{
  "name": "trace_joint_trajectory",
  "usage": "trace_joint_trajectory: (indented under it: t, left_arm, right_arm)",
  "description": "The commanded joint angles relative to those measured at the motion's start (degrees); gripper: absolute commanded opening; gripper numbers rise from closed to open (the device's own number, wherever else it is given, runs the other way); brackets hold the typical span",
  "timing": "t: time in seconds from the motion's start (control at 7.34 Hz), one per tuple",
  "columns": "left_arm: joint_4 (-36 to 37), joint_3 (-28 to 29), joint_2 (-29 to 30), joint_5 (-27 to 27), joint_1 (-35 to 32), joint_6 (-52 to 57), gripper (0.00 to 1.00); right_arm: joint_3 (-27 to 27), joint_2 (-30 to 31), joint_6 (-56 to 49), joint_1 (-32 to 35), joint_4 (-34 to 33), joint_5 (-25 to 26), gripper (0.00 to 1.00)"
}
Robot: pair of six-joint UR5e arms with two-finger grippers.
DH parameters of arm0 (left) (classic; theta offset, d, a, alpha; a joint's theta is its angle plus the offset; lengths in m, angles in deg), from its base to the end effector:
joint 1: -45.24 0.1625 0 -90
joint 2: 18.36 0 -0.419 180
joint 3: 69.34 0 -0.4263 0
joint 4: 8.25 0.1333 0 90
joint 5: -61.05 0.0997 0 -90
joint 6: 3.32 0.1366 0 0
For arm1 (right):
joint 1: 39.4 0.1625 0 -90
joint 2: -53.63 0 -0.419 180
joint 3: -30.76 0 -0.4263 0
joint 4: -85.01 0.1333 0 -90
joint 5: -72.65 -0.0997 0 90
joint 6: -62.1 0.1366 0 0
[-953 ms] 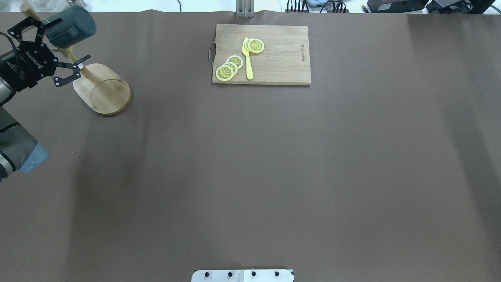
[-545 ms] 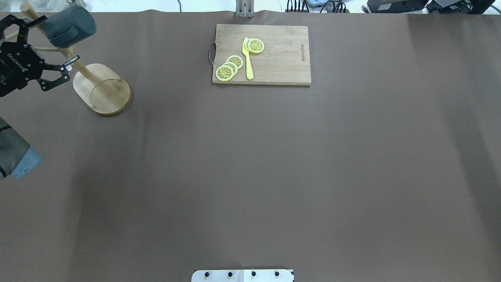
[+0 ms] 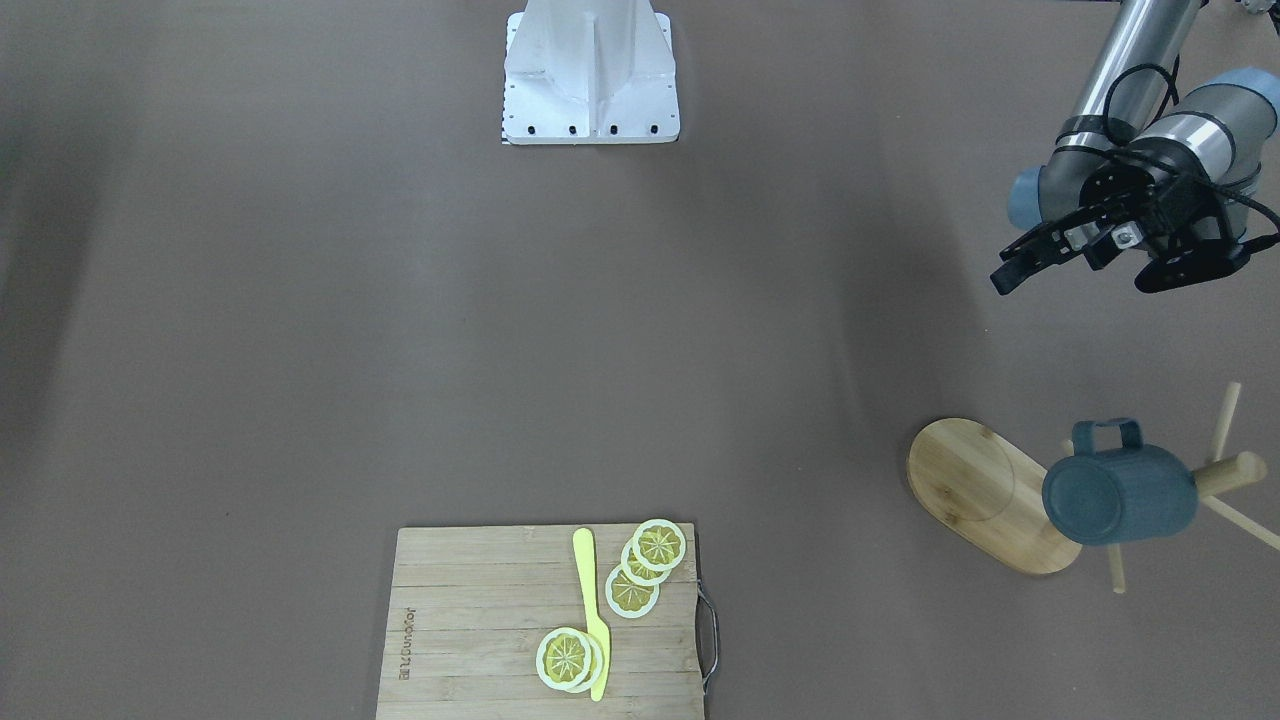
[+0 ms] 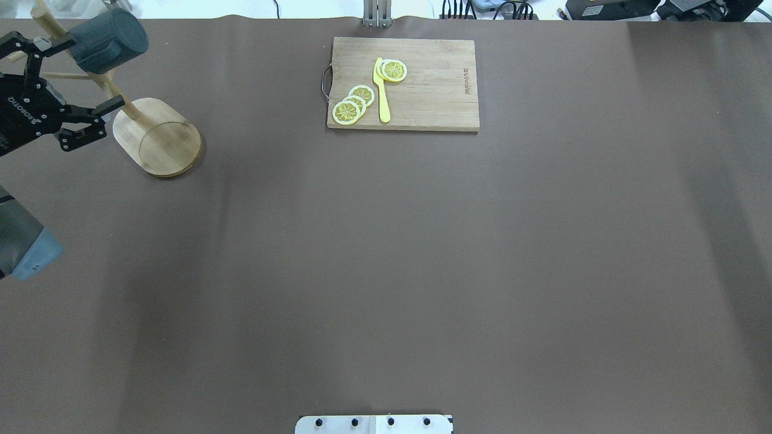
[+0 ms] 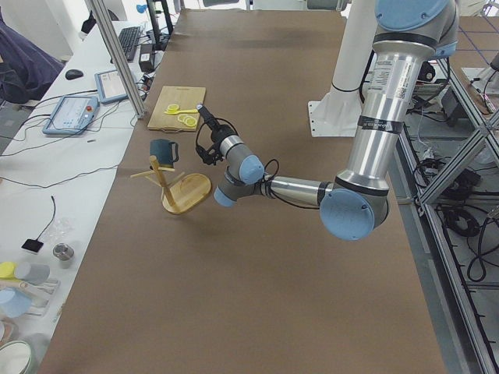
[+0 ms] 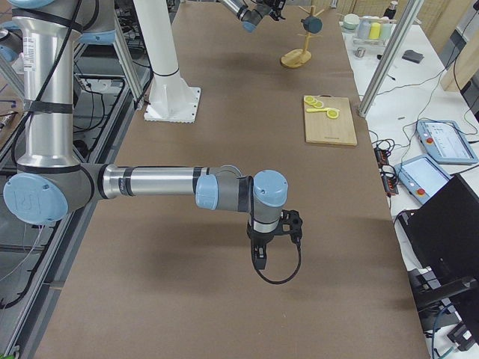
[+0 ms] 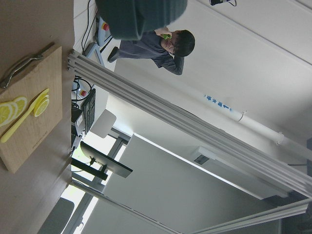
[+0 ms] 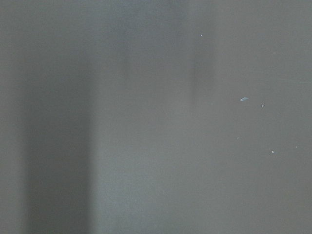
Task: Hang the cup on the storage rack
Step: 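Lower the mug onto the peg and open the left gripper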
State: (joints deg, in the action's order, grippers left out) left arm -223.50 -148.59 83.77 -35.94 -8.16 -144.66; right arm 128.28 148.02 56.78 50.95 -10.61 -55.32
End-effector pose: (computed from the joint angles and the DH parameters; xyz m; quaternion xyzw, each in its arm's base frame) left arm 0.2423 -0.5220 0.4010 -0.0113 0.8922 -0.3217 0.3168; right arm 0.0522 -0.4882 0.6689 -0.0044 -0.3259 -0.0339 0.9448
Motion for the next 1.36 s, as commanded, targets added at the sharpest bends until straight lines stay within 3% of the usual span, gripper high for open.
trace_joint_trajectory:
  t: [0.0,0.41,0.68,1.23]
  left_arm:
    - [0.18,-0.9,-0.62,-4.15,-0.22,13.04,0.99]
    - [3.86,-2.22,-3.07,-5.83,-0.31,35.34,0.99]
    - [6.92,-2.22,-5.79,-5.66,-0.31,60.91,0.99]
    - [13.52,-2.13,-7.91,-5.66,-0.39,90.12,0.99]
  right_arm:
    - [-0.06,0.0,0.05,0.0,0.0,0.0,1.0]
    - [-0.06,0.09,0.05,0.0,0.0,0.0,1.0]
    - [0.03,0.44,0.05,0.0,0.0,0.0,1.0]
    - [-0.06,0.62,0.05,0.0,0.0,0.0,1.0]
